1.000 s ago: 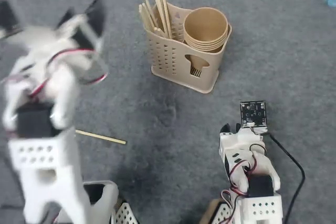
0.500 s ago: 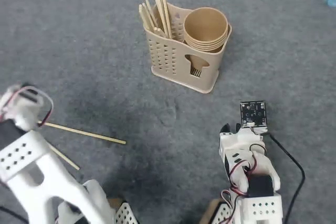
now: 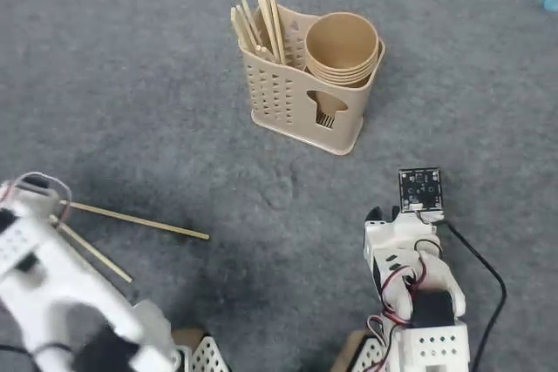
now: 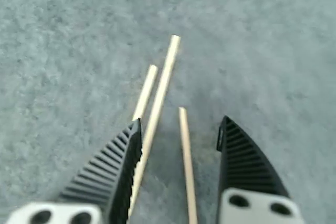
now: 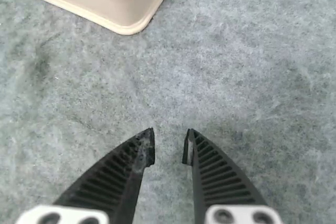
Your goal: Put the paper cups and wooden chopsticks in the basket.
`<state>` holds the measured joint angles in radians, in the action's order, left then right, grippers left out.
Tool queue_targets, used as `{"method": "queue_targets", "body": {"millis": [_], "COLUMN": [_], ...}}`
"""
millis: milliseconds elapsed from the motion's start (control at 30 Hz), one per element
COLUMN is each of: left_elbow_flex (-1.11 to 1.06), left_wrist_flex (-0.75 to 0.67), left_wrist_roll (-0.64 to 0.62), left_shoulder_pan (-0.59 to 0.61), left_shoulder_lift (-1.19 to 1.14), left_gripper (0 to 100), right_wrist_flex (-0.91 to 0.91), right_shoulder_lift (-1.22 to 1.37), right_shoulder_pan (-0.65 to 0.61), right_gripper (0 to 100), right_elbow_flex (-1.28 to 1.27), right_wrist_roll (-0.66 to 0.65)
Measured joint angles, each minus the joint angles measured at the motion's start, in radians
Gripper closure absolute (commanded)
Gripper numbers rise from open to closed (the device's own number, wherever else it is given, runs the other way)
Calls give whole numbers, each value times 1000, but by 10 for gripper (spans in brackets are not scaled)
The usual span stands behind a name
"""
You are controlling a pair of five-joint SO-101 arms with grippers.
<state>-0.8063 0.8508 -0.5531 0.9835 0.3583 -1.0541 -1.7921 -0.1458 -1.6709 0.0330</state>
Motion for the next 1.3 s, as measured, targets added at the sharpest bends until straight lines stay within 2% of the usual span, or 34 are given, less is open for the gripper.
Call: {"method": "queue_targets", "body": {"millis": [300,533,733,900,1100,1300], "left_elbow_flex": [258,388,433,437,450,439], "left_wrist_flex": [0,0,2,2,-6,68], "left_wrist_roll": [0,-5,-6,-8,2,2], "left_shoulder_pan": [40,40,38,37,32,40], "left_shoulder_lift": [-422,-658,-704,-704,-690,-580], "left_gripper": [773,775,799,1000,989,989], "right_wrist_flex": [-2,-2,-2,-2,-2,-2], "right_shoulder_lift": [0,0,0,0,0,0], "right_shoulder_pan": [0,0,0,0,0,0], "right_gripper": [902,902,902,902,902,902], "right_elbow_flex": [0,0,0,0,0,0], "right_wrist_roll": [0,0,0,0,0,0]}}
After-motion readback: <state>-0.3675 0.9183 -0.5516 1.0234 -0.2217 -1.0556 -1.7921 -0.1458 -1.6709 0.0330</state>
